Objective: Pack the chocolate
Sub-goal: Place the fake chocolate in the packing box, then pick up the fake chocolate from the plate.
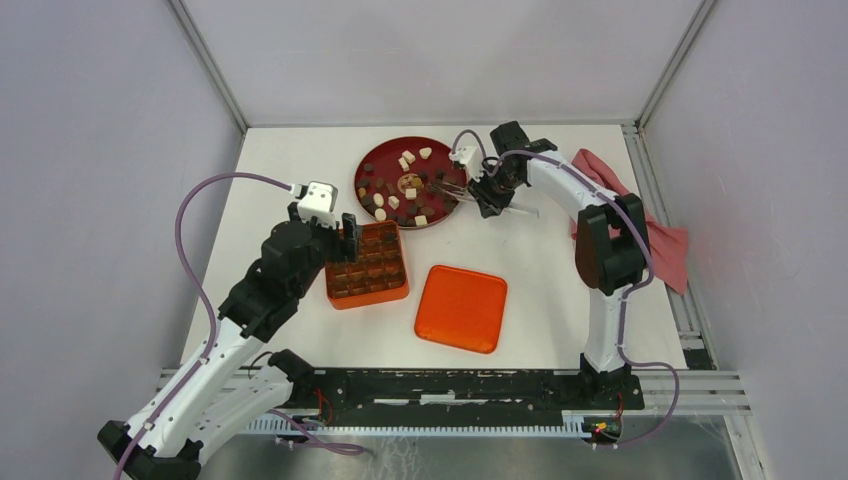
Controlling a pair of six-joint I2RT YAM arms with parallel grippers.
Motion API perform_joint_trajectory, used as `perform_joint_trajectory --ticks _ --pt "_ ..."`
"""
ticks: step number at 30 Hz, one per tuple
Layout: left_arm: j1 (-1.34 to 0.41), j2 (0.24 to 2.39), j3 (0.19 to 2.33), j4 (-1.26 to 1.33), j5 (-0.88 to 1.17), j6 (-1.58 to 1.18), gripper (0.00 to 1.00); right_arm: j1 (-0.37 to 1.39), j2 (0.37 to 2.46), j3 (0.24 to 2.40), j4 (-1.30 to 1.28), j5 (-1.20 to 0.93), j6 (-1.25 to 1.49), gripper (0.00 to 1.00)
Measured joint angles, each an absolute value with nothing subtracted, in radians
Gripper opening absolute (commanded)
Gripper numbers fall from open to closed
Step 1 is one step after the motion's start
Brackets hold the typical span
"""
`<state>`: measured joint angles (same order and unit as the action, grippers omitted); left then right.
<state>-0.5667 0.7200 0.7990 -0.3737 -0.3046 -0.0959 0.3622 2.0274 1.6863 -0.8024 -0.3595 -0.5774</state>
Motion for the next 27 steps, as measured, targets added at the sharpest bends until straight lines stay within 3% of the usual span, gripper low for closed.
perform_joint_trajectory --ticks 27 --pt "-0.562 0.72 0.799 -0.374 -0.286 -0.096 0.75 0.361 2.16 1.787 -0.833 -0.339 -0.543 0.47"
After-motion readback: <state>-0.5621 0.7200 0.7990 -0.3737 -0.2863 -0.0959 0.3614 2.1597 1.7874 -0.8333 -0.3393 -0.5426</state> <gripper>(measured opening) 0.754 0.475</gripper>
